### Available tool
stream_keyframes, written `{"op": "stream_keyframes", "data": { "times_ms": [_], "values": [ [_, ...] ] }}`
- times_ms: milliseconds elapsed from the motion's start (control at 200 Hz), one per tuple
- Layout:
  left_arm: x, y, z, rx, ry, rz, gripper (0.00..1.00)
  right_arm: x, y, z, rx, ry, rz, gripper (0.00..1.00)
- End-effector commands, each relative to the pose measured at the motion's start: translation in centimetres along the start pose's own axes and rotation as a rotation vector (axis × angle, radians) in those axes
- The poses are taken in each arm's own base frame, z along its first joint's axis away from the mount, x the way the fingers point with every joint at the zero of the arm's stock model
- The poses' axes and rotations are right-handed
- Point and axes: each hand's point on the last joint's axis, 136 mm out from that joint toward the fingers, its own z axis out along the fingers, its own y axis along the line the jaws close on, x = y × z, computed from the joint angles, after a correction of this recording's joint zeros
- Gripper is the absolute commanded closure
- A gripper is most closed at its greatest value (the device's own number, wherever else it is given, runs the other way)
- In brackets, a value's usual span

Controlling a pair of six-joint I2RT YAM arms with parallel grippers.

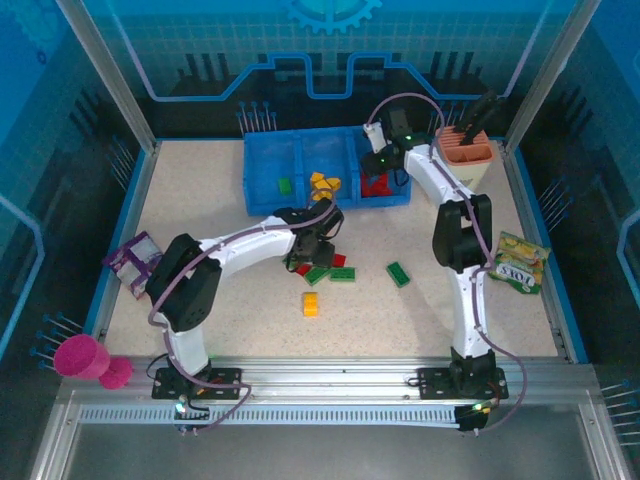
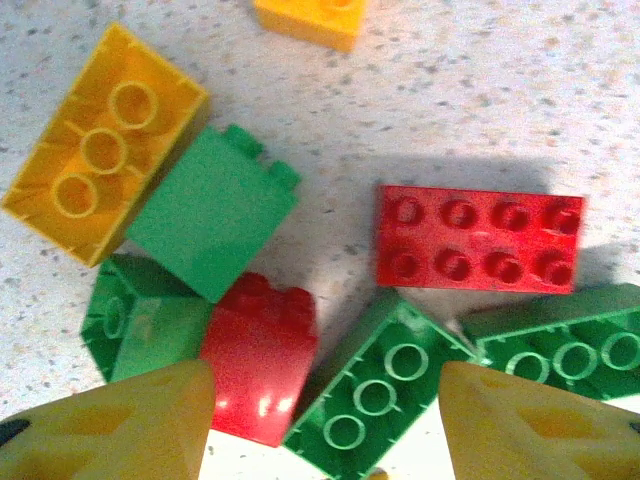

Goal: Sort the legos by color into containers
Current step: Pick up the lego from the center of the table.

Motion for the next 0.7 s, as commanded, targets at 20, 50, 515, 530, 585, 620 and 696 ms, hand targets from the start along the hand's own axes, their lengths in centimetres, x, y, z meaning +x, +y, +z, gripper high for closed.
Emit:
{"op": "stream_keyframes", "data": {
  "times_ms": [20, 50, 515, 530, 585, 620, 696],
  "values": [
    [1.2, -0.9, 0.3, -0.018, 0.043, 0.102, 0.39, -1.1, 0.0, -1.9, 0.001, -0.045, -0.005, 0.49],
    [1.4, -0.9, 0.4, -0.02, 0.049, 0.112, 0.39, -0.9, 0.0, -1.8, 0.002, -0.041, -0.003, 0.48],
    [3.1, -1.3, 2.8, -0.021, 0.102, 0.254, 0.5, 0.1, -0.5, -1.8, 0.033, -0.013, -0.015, 0.46],
    [3.2, -1.4, 2.8, -0.018, 0.105, 0.258, 0.5, 0.2, -0.5, -1.7, 0.033, -0.012, -0.015, 0.46],
    [3.6, -1.5, 3.2, -0.009, 0.117, 0.274, 0.5, 0.3, -0.6, -1.6, 0.035, -0.008, -0.014, 0.46],
    [3.7, -1.4, 3.4, -0.013, 0.124, 0.279, 0.5, 0.4, -0.6, -1.5, 0.034, -0.006, -0.012, 0.46],
    [4.1, -1.2, 3.8, -0.023, 0.143, 0.296, 0.51, 0.5, -0.6, -1.3, 0.033, -0.001, -0.012, 0.46]
  ]
}}
